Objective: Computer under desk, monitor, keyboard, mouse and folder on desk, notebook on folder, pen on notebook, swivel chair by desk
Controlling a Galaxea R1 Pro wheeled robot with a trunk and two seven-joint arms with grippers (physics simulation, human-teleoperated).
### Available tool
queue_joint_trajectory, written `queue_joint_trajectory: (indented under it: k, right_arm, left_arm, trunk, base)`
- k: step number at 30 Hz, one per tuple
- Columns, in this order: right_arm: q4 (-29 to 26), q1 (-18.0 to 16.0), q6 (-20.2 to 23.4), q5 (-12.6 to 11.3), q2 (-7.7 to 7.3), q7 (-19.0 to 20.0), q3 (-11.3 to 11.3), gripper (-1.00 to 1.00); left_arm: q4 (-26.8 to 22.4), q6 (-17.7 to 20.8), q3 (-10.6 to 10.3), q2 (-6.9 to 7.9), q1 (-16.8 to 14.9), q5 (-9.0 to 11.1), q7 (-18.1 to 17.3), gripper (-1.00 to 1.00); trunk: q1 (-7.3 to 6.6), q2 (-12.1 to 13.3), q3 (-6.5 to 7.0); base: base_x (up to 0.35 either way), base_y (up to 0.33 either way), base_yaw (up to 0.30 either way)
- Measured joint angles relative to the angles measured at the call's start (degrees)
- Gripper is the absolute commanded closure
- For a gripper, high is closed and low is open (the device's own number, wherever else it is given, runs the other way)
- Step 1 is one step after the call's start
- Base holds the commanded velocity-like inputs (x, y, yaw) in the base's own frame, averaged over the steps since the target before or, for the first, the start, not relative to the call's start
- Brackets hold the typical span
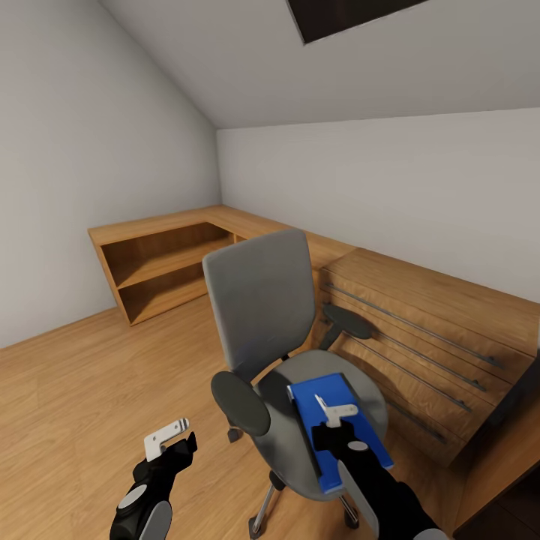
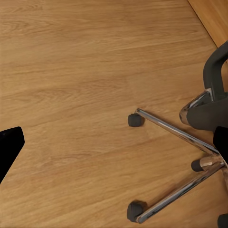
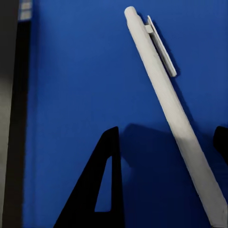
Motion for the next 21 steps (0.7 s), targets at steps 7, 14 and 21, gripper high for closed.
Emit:
queue_joint_trajectory:
  k: [7, 14, 21]
  right_arm:
    - [-0.63, 0.01, 1.5, -0.16, 0.12, 0.02, -0.05, 1.0]
    - [-1.5, 0.01, 3.65, -0.25, 0.29, -0.11, -0.22, 1.0]
    - [-3.83, 0.01, 9.41, -0.84, 0.27, -0.01, -3.46, 1.0]
  left_arm:
    - [0.0, 0.0, 0.0, 0.0, 0.0, 0.0, 0.08, -1.0]
    - [0.0, 0.0, -0.01, 0.0, 0.0, 0.0, 0.1, -1.0]
    - [0.01, 0.0, -0.01, 0.0, -0.01, 0.0, 0.1, -1.0]
  trunk:
    - [0.0, 0.0, 0.0]
    - [0.0, 0.0, 0.0]
    - [0.0, 0.0, 0.0]
  base:
    - [0.0, 0.0, 0.0]
    - [0.0, 0.0, 0.0]
    - [0.0, 0.0, 0.0]
